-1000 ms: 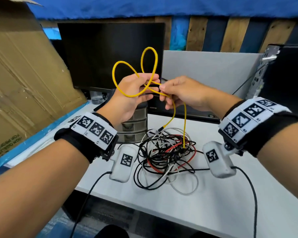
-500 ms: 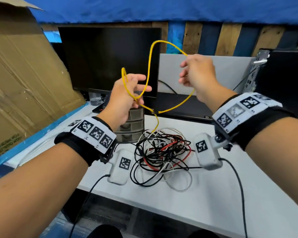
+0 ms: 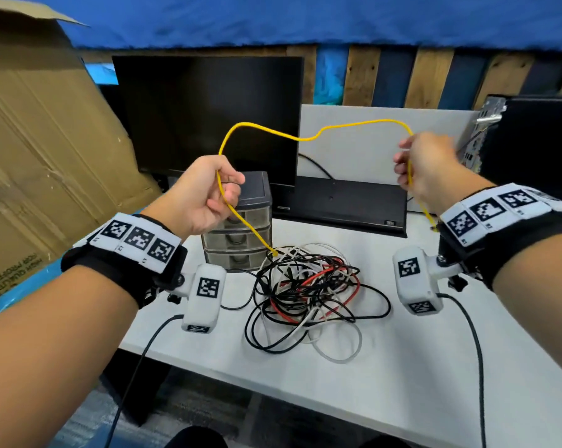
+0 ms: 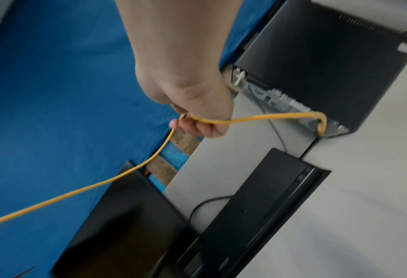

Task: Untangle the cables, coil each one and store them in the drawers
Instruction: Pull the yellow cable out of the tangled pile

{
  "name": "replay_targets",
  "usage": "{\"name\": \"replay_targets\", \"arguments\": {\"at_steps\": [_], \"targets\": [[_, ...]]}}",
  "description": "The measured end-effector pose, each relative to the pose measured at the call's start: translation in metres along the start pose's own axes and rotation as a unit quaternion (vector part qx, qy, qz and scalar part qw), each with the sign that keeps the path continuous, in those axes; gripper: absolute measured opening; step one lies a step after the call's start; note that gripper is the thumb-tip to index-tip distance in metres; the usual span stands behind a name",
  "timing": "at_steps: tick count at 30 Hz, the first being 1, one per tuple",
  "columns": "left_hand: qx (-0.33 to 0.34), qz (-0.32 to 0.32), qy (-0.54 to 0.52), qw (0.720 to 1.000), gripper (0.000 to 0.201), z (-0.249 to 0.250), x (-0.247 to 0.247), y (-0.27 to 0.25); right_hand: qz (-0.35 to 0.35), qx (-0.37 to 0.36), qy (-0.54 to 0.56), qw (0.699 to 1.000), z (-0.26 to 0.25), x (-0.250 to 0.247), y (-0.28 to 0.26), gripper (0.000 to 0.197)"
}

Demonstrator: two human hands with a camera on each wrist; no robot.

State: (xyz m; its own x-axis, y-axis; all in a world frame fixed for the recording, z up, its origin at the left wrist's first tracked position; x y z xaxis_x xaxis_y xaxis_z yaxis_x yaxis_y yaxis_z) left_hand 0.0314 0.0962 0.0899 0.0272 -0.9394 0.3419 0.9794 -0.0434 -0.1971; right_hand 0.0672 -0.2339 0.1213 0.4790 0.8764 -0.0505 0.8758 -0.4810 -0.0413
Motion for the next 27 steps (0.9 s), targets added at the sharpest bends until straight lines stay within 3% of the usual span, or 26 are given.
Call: {"name": "replay_targets", "arguments": {"at_steps": [3,6,9,12,17,24,27], "targets": [[-0.004,-0.047,-0.019,0.999,0.022,0.004,0.018,-0.006,-0.122,0.003,0.007,0.992,0.004,0.037,-0.024,0.022],[-0.003,-0.089,-0.037,0.995,0.026,0.007,0.037,-0.013,-0.202,0.013,0.03,0.979,0.002,0.061,-0.052,0.017],[0.017,-0.094,-0.025,0.995,0.028,0.01,0.05,-0.018,-0.307,-0.008,0.012,0.951,-0.001,0.083,-0.082,0.016],[0.045,-0.08,0.016,0.996,0.025,0.007,0.058,-0.018,-0.341,-0.065,-0.065,0.935,0.003,0.097,-0.097,0.008],[0.076,-0.062,-0.004,0.995,0.019,0.001,0.058,-0.013,-0.373,-0.104,-0.168,0.906,0.025,0.104,-0.102,0.024],[0.156,-0.069,-0.013,0.985,0.029,0.004,0.061,-0.015,-0.525,-0.055,-0.026,0.849,0.028,0.105,-0.125,0.026],[0.17,-0.089,-0.001,0.981,0.04,0.01,0.058,-0.014,-0.496,-0.098,-0.111,0.856,0.029,0.102,-0.119,0.019]]}}
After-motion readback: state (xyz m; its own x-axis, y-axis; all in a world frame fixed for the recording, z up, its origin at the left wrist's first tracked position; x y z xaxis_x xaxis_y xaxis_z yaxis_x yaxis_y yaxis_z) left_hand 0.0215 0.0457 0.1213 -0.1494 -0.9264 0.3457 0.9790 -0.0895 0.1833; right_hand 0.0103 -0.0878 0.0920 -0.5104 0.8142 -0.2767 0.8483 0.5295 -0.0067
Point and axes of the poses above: each hand's wrist, its own y-axis towards the middle knuckle, its own x-axis out of the palm, z = x × y, the point moved 5 cm from there along y, towards the middle knuckle, and after that the axes turned 8 degrees about -y, right-handed, at the moved point
